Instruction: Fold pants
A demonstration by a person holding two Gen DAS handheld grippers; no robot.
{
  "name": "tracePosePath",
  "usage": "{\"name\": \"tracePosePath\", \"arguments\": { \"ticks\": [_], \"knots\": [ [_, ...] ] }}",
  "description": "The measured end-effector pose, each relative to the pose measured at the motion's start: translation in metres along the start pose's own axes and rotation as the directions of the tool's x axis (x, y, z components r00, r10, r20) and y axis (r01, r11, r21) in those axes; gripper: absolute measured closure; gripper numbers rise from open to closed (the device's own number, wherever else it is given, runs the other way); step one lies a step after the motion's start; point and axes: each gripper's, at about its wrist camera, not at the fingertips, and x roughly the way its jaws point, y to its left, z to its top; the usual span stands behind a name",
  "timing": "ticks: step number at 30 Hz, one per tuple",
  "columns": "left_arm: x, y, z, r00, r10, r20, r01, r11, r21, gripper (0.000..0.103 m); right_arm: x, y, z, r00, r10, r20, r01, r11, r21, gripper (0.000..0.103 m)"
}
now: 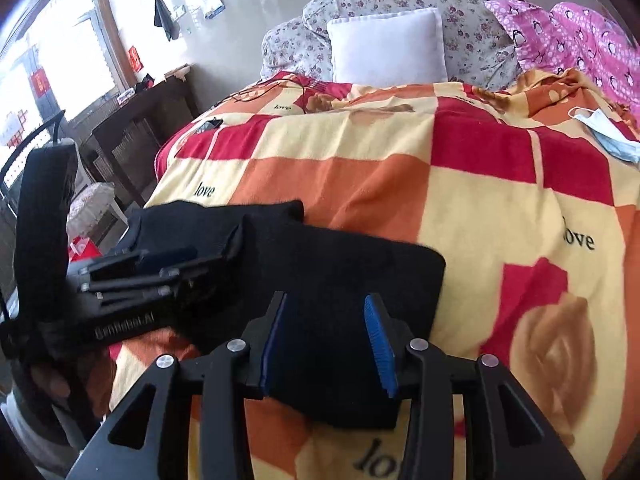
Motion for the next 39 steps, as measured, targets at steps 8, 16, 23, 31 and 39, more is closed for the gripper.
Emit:
{"name": "tracePosePath", "arguments": {
  "ticks": [8, 16, 23, 31, 39],
  "knots": [
    [-0.004, 0.004, -0.009, 1.000, 0.017, -0.002, -0.017, 1.000, -0.025, 0.050, 0.008, 0.010, -0.016, 0.998, -0.043, -0.037, 0.042, 0.999, -0.029, 0.060],
    [-0.018, -0.003, -0.011, 0.999, 0.003, 0.036, -0.002, 1.000, -0.029, 0.043, -0.010, 0.013, -0.010, 0.999, -0.053, -0.009, 0.053, 0.998, -0.036, 0.048],
    [0.007, -0.010, -0.019, 1.000, 0.030, -0.004, -0.030, 0.999, -0.025, 0.042, 0.005, 0.005, -0.014, 0.993, -0.113, -0.022, 0.112, 0.993, -0.039, 0.048],
    [0.012, -0.006, -0.017, 0.999, 0.043, 0.007, -0.043, 0.999, -0.027, 0.034, 0.006, 0.006, -0.008, 0.993, -0.113, -0.016, 0.112, 0.993, -0.041, 0.048],
    [-0.008, 0.015, -0.016, 0.998, 0.054, 0.038, -0.050, 0.996, -0.079, 0.034, -0.004, 0.018, 0.000, 0.997, -0.079, 0.001, 0.079, 0.994, -0.070, 0.048]
  ]
}}
